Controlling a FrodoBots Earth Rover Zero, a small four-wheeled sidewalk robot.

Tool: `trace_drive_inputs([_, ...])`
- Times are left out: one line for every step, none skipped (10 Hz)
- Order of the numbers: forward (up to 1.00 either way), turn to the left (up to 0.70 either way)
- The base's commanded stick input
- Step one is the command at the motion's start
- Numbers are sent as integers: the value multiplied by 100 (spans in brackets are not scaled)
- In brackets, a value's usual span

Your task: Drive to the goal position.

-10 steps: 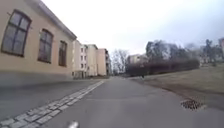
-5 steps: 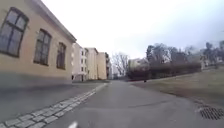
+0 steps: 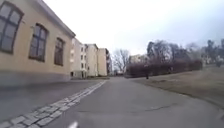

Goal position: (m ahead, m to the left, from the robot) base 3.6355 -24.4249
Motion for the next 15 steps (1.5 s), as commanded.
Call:
trace_drive_inputs([100, 0])
trace_drive_inputs([100, 0])
trace_drive_inputs([100, 0])
trace_drive_inputs([100, 0])
trace_drive_inputs([100, 0])
trace_drive_inputs([100, 0])
trace_drive_inputs([100, 0])
trace_drive_inputs([100, 0])
trace_drive_inputs([100, 0])
trace_drive_inputs([100, 0])
trace_drive_inputs([100, 0])
trace_drive_inputs([100, 0])
trace_drive_inputs([100, 0])
trace_drive_inputs([100, 0])
trace_drive_inputs([100, 0])
